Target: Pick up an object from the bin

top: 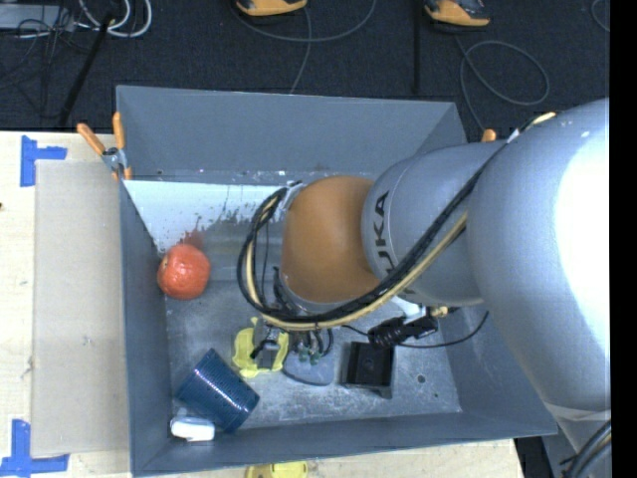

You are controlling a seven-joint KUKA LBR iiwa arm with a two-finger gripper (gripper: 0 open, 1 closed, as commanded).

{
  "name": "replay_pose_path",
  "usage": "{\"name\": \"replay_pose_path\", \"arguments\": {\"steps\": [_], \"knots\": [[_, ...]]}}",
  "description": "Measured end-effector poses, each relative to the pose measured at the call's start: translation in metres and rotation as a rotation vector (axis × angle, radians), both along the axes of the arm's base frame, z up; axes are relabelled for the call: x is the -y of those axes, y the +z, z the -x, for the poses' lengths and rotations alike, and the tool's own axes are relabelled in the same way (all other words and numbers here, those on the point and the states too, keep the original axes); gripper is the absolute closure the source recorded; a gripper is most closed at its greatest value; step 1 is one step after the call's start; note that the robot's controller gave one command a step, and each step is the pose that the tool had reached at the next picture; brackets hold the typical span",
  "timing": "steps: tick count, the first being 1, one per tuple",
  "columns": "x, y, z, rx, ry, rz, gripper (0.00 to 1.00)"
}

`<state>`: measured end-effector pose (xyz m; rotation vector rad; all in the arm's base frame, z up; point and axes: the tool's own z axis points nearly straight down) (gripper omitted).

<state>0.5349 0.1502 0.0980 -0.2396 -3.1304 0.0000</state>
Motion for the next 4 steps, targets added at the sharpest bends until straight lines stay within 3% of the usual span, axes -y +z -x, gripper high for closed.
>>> {"name": "replay_pose_path", "arguments": {"steps": [1,2,3,4], "knots": [[-0.001,0.003,-0.008,0.002,-0.008,-0.001,1.0],[-0.019,0.01,-0.008,0.003,-0.005,0.0,0.0],[-0.019,0.01,-0.008,0.003,-0.006,0.0,0.0],[0.024,0.029,0.003,-0.001,0.028,0.001,0.0]]}}
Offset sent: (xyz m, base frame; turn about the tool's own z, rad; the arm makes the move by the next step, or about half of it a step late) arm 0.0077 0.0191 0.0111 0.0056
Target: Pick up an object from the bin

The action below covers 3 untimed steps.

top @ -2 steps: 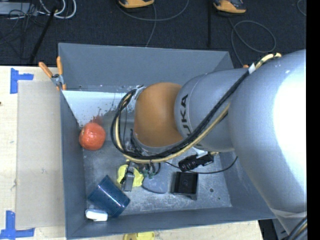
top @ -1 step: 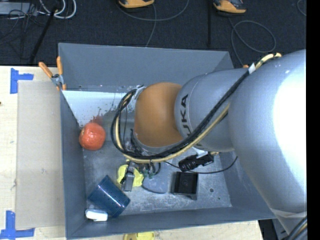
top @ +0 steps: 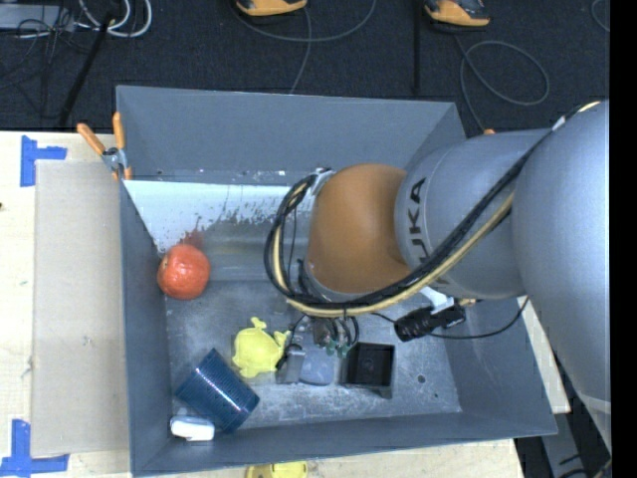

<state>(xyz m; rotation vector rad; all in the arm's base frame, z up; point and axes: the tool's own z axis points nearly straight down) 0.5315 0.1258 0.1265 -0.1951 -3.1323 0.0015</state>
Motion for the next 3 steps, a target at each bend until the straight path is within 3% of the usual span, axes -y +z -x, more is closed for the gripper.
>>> {"name": "replay_pose_path", "arguments": {"steps": [1,2,3], "knots": [[0.021,0.01,-0.007,0.002,0.149,0.0,0.0],[-0.01,0.012,-0.022,0.005,0.271,0.001,0.0],[-0.037,-0.012,-0.028,0.007,0.251,-0.006,0.0]]}}
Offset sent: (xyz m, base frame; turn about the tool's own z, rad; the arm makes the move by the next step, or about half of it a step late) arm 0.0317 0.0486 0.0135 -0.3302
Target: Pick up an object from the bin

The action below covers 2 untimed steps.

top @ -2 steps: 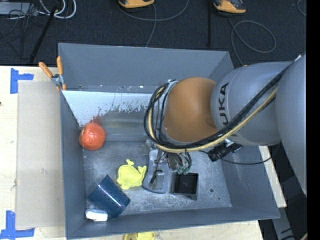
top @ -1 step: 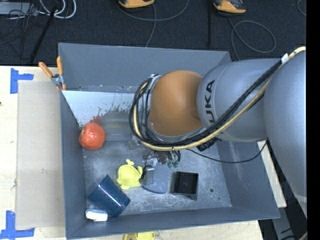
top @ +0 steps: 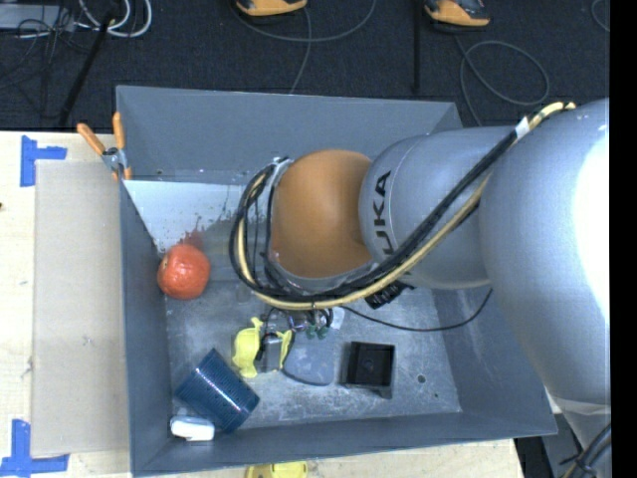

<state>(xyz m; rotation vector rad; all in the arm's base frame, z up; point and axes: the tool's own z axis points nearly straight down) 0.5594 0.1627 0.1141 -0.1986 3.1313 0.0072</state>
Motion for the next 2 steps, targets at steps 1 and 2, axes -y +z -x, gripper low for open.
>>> {"name": "replay_pose_path", "arguments": {"steps": [1,2], "knots": [[0.016,-0.024,0.005,-0.006,-0.137,0.005,0.0],[0.028,-0.044,-0.009,-0.003,0.085,0.003,1.0]]}}
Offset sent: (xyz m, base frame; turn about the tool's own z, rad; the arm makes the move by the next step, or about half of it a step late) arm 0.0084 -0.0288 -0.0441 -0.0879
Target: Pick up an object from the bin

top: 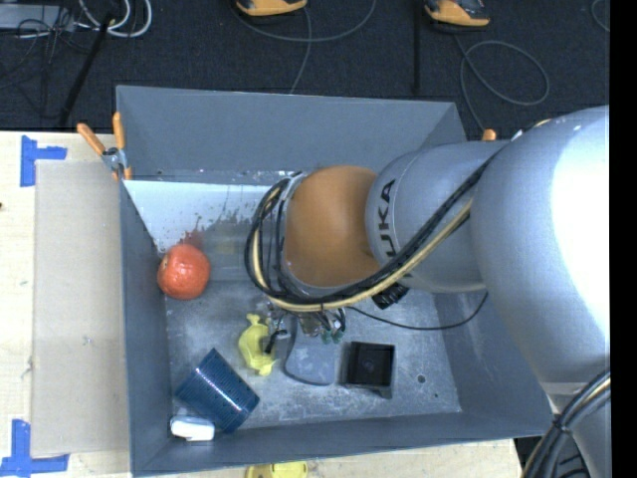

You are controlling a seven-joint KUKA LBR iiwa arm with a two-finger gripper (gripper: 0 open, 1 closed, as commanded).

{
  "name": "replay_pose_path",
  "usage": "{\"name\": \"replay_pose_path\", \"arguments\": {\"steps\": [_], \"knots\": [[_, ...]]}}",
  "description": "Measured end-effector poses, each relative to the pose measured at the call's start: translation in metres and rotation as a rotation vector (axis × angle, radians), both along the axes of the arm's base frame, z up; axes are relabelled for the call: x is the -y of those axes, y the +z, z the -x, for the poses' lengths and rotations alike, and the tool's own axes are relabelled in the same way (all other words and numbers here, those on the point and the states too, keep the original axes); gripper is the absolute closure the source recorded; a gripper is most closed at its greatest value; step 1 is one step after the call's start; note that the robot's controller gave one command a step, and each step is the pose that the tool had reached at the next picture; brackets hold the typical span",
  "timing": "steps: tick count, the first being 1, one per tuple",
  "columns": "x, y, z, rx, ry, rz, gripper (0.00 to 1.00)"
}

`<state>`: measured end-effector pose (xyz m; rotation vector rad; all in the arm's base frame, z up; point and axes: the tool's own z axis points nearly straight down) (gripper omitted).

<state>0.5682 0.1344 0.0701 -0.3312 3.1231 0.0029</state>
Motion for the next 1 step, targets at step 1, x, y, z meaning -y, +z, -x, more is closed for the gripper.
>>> {"name": "replay_pose_path", "arguments": {"steps": [1], "knots": [[0.001,-0.0005,0.0,-0.001,-0.002,0.001,0.0]]}}
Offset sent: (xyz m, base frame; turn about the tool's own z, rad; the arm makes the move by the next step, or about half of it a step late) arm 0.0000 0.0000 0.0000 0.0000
